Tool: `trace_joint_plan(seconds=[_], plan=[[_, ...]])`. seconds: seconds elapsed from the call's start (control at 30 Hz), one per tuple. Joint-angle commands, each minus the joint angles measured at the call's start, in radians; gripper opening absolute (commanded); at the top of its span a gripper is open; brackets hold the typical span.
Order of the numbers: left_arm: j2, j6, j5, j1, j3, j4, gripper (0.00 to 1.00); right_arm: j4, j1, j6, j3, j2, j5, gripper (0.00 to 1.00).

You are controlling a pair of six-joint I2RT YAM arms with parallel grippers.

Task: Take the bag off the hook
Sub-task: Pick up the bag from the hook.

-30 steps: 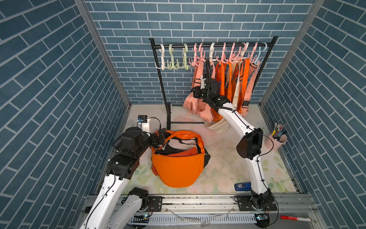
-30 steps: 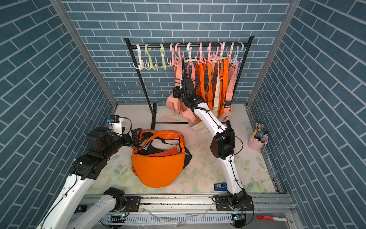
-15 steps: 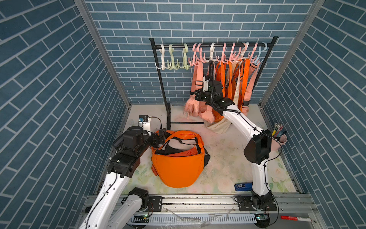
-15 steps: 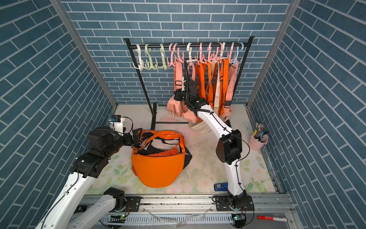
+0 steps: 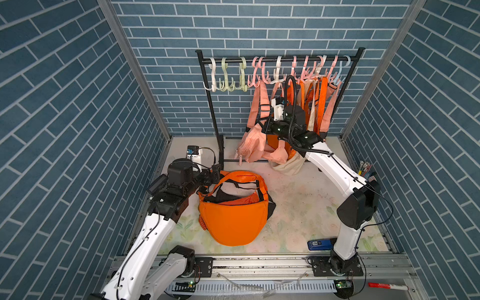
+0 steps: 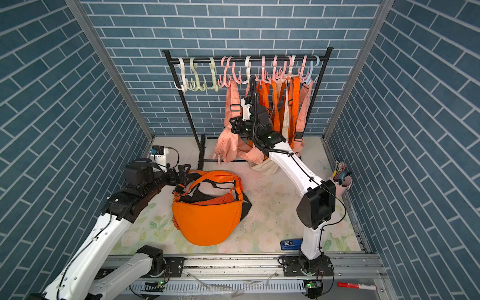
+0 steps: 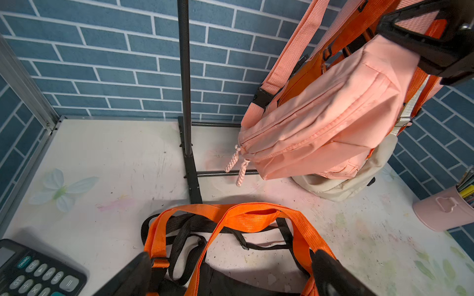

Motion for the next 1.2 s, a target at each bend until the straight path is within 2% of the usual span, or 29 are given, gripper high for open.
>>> trace_joint_plan(seconds=[0.0, 0.17, 0.53, 0.83, 1.17], plan=[[0.039, -0.034, 0.030, 0.005, 0.059, 0.070, 0.98, 0.076, -0.009, 0.014, -0.028, -0.077, -0.045, 0.00], [0.150, -0.049, 0.070, 0.002, 0.140, 0.149, 0.98, 0.079, -0.024, 0.015, -0.049, -0.112, -0.100, 0.00], [0.470, -0.015, 0.158, -0.043, 0.428, 0.279, 0.97, 0.123, -0.093, 0.058, -0.132, -0.191, -0.203, 0.00], [0.714, 0.026, 0.198, -0.099, 0.690, 0.295, 0.97, 0.186, -0.150, 0.111, -0.196, -0.213, -0.289, 0.00], [0.987, 0.040, 0.228, -0.141, 0.971, 0.301, 0.92, 0.196, -0.191, 0.097, -0.281, -0.260, -0.307, 0.00]])
